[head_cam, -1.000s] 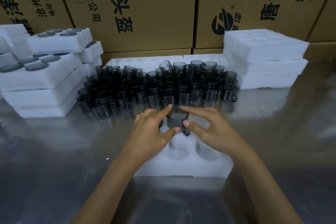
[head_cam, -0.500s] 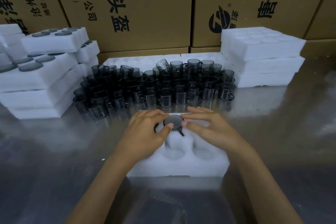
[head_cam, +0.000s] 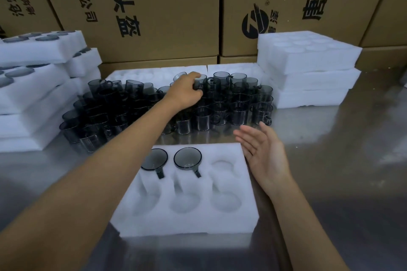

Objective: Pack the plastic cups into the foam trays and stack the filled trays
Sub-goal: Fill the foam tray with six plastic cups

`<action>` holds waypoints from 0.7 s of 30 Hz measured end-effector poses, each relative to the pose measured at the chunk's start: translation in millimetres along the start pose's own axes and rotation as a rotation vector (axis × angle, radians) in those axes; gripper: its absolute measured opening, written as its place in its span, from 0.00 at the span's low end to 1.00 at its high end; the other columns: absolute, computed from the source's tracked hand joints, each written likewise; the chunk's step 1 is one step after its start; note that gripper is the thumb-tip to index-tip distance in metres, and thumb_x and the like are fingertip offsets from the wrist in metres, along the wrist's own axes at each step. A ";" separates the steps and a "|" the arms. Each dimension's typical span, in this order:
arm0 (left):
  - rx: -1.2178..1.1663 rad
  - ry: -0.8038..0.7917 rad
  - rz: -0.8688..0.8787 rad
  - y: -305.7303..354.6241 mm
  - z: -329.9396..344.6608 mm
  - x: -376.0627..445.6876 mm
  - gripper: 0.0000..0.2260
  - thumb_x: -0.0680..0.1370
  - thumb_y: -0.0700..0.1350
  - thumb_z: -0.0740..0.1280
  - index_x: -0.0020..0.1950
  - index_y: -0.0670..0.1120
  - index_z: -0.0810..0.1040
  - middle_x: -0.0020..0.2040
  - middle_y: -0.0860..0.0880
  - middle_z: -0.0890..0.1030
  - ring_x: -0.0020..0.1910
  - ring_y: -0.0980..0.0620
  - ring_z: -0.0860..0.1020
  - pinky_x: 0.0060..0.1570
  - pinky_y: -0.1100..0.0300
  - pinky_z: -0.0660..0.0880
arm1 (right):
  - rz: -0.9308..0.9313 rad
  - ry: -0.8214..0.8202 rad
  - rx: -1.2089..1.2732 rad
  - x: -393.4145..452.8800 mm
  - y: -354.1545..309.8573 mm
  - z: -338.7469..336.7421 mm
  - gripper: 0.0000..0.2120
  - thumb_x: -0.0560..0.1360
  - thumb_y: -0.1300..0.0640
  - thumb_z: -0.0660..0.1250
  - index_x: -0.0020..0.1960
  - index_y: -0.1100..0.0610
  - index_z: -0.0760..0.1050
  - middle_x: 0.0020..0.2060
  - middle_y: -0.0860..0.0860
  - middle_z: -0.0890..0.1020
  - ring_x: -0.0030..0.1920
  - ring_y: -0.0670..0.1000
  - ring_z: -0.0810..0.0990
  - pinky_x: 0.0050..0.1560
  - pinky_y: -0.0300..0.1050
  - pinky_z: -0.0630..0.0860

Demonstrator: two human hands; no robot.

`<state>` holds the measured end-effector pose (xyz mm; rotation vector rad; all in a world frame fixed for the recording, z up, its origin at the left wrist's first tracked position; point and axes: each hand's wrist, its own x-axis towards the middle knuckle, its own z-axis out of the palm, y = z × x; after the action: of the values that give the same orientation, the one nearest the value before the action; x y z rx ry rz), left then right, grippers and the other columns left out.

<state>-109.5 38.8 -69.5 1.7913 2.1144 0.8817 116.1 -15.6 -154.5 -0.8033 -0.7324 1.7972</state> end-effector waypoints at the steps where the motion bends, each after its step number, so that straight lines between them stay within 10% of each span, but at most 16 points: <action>1: 0.006 -0.012 0.006 4.7 5.4 10.5 0.23 0.79 0.41 0.66 0.75 0.49 0.68 0.68 0.44 0.71 0.62 0.43 0.74 0.59 0.58 0.70 | 0.006 -0.003 0.001 1.4 -0.2 -1.3 0.22 0.81 0.47 0.60 0.61 0.64 0.79 0.56 0.61 0.84 0.58 0.55 0.82 0.59 0.45 0.76; 12: -0.069 0.167 0.024 6.6 45.6 29.8 0.13 0.72 0.45 0.77 0.42 0.45 0.73 0.46 0.46 0.77 0.43 0.49 0.73 0.42 0.58 0.70 | 0.007 0.001 -0.069 4.2 -1.4 -2.2 0.21 0.81 0.47 0.61 0.59 0.63 0.80 0.53 0.59 0.85 0.56 0.55 0.83 0.59 0.47 0.77; 21: -0.211 0.103 0.348 32.3 1.8 -82.0 0.13 0.71 0.41 0.77 0.43 0.53 0.74 0.59 0.61 0.77 0.56 0.63 0.76 0.49 0.64 0.74 | -0.157 0.078 -0.267 -10.2 -3.4 16.8 0.14 0.80 0.48 0.63 0.63 0.50 0.78 0.54 0.47 0.86 0.58 0.50 0.81 0.64 0.52 0.74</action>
<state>-63.8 -36.7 -68.7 2.0694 1.7108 1.2545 107.6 -26.2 -139.9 -0.9579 -0.9694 1.5386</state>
